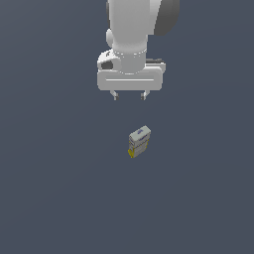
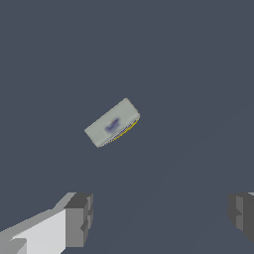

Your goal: Pick up the object and move it to a goal position.

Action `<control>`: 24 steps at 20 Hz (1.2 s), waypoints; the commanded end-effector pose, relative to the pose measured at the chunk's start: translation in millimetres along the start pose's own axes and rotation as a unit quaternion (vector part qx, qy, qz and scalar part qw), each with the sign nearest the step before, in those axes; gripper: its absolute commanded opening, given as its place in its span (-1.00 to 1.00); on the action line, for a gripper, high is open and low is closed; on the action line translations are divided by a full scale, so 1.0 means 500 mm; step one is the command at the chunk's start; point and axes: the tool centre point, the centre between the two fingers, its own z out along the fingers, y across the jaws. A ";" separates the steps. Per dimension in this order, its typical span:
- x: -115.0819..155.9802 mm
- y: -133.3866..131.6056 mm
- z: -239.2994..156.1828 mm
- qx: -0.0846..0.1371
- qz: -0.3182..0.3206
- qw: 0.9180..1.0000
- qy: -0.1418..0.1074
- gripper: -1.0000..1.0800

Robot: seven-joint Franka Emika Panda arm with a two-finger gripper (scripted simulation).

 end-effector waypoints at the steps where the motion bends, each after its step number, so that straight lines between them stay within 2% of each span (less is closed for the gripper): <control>1: 0.002 -0.001 0.000 0.002 0.004 1.000 0.000 0.92; 12: 0.007 -0.004 0.010 0.001 0.025 1.000 0.000 0.92; 19: 0.020 -0.013 0.033 0.000 0.073 0.997 0.000 0.92; 24: 0.033 -0.022 0.058 -0.001 0.125 0.992 0.000 0.92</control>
